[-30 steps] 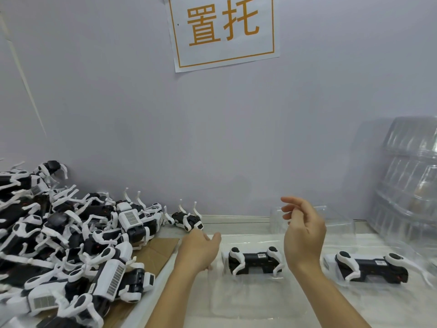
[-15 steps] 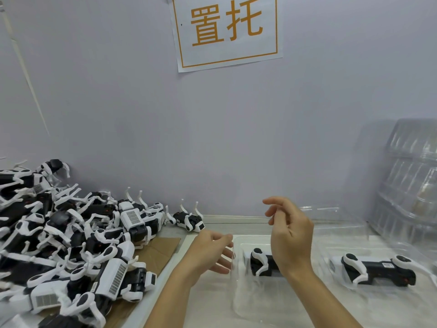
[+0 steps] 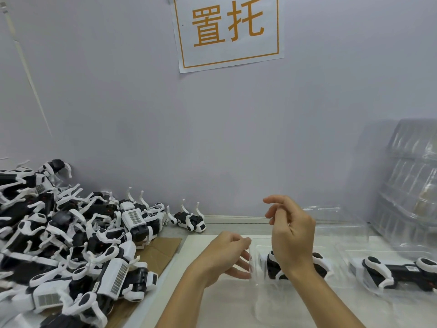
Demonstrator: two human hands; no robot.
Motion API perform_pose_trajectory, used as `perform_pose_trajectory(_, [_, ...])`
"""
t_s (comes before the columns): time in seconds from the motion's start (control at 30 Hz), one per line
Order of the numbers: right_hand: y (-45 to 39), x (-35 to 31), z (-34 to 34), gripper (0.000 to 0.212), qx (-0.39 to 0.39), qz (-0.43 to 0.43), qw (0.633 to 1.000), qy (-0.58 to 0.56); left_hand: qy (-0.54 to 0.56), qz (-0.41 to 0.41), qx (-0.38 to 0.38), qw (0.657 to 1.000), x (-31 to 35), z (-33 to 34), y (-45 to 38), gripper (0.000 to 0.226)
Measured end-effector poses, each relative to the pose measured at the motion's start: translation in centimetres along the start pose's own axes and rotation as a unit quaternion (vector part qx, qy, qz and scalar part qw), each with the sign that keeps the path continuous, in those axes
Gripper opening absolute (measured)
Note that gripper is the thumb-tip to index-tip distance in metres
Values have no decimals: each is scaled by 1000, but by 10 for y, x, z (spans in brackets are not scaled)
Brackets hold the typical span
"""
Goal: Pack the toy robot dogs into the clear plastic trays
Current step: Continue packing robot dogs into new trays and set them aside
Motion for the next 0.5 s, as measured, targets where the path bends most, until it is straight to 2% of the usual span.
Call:
perform_pose_trajectory(0.23, [-1,-1,0,37,2,0,1000,-3,29,-9,-29,999,3,21,4,29])
perform_pose_trajectory(0.5, [-2,-1,0,38,0,-2,1000,-4,92,5,-135,987,9,71,23,43])
Point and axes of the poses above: each hand's wrist, its own y-axis away from the middle knuckle, its own z-axis out of the palm, x = y × z, the point moved 8 cm from there along -y, towards the middle knuckle, and after that the axes turned 14 degrees about x, right-handed, at the moved point
